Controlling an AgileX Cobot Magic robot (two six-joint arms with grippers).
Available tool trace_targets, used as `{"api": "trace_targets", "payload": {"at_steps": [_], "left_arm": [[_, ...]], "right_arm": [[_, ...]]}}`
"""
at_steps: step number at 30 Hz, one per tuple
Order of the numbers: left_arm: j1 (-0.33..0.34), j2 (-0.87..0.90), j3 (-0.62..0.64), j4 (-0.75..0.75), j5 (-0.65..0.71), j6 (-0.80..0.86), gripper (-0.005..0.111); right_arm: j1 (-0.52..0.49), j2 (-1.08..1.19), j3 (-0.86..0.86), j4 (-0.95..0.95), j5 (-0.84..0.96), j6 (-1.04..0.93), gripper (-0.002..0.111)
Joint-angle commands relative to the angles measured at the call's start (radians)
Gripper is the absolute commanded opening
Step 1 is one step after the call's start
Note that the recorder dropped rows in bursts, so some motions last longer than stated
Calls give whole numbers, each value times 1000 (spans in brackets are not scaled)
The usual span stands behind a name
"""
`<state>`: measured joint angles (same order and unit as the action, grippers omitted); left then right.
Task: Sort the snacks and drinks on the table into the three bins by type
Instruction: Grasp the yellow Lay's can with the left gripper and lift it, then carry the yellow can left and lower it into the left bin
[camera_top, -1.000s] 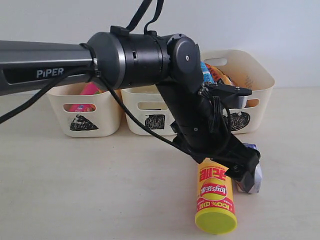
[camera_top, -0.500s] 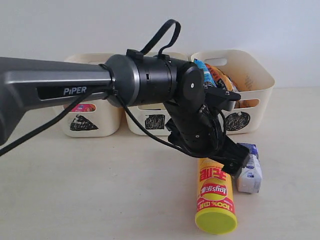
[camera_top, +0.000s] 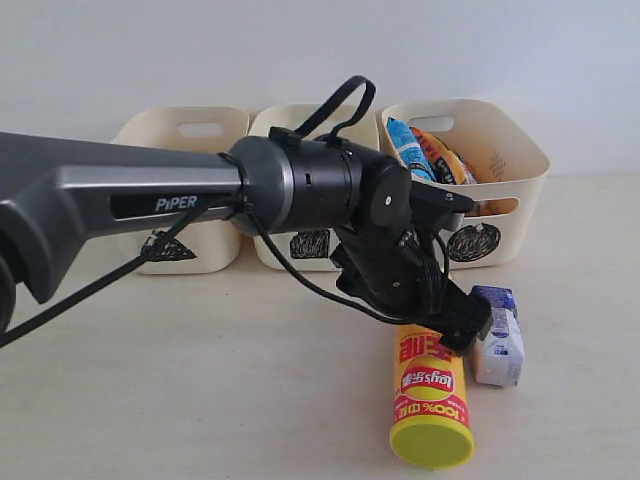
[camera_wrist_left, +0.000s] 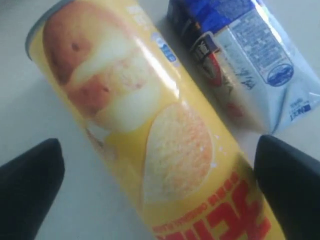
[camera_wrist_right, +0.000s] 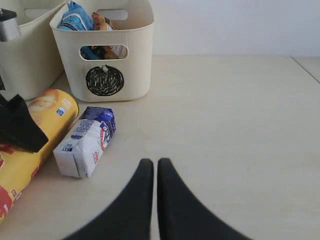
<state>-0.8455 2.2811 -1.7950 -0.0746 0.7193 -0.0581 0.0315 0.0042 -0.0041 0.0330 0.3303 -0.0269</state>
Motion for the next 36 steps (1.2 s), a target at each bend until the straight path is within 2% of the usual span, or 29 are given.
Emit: {"api": "trace_targets", "payload": {"at_steps": [1,6,9,12,15,16,23,26,29,34,36], "left_arm": [[-2,31,4,13,-17,-13,92],[-2,54,4,86,-5,-47,91],[-2,54,4,93,4,-50,81],[-2,54,4,93,16,-50,56],[-2,52,2,95,55,-23,14],[-2,52,-2,101,71,6,5],[-2,5,-46,101,103,-16,4],[-2,-31,-59,151,133,-41,4],[-2,-107,-63,174,228,-38,4],[8,-253,-63,229,235,-26,4],[45,-315,-63,229,253,-20,4]], "right_arm": [[-3,-4,4,-2,-4,0,0],[-3,-4,4,-2,-4,0,0],[-3,-4,4,-2,-4,0,0],[-3,-4,4,-2,-4,0,0],[-3,-4,4,-2,-4,0,0],[-3,-4,4,-2,-4,0,0],[-3,-4,4,-2,-4,-2,0],[-3,-4,4,-2,-4,-2,0],[-3,-4,4,-2,-9,-2,0],[-3,-4,4,-2,-9,-2,0],[-3,-4,4,-2,-8,-1,0]]}}
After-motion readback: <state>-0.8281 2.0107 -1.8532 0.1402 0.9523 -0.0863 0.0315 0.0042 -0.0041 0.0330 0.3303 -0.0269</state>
